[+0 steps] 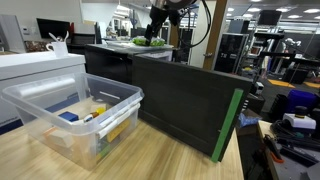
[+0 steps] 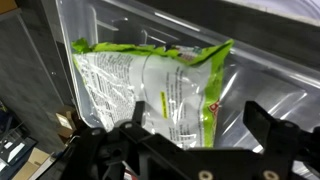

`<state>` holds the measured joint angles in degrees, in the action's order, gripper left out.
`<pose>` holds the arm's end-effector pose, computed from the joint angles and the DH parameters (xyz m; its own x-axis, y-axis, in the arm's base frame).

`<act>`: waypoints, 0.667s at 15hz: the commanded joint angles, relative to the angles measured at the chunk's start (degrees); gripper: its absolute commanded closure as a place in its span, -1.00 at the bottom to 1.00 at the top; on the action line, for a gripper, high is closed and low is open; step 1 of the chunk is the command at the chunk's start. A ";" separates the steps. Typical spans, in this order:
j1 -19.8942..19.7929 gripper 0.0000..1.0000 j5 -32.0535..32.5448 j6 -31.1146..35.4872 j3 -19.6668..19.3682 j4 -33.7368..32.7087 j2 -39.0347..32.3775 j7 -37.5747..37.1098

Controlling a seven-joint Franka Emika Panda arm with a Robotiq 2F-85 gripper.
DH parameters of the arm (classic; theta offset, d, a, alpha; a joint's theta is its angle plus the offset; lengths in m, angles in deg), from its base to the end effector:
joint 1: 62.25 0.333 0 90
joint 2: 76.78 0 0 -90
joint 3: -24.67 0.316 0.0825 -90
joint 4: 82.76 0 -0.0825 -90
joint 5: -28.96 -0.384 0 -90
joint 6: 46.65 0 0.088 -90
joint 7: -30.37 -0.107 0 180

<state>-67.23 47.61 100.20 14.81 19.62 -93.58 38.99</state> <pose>0.6540 -0.1575 0.4443 0.9093 0.2051 0.3621 0.0545 -0.9213 0.3850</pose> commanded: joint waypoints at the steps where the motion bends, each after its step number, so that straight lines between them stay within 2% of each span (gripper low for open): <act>1: -0.68 -1.00 0.89 -0.75 0.10 -2.50 -1.86 -0.13; 6: -1.68 -1.00 5.07 3.25 -2.71 -4.87 -5.93 -0.32; 7: -1.91 -0.50 5.38 3.24 -3.22 -5.04 -6.42 -0.05; 8: -1.95 -0.47 5.59 2.82 -3.39 -4.53 -6.18 0.23; 9: -1.83 -0.22 6.63 2.20 -3.72 -3.09 -5.12 0.76; 10: -1.70 -0.11 7.29 1.70 -3.74 -1.63 -3.99 1.35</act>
<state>-68.74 52.52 102.50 11.37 14.92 -98.95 39.10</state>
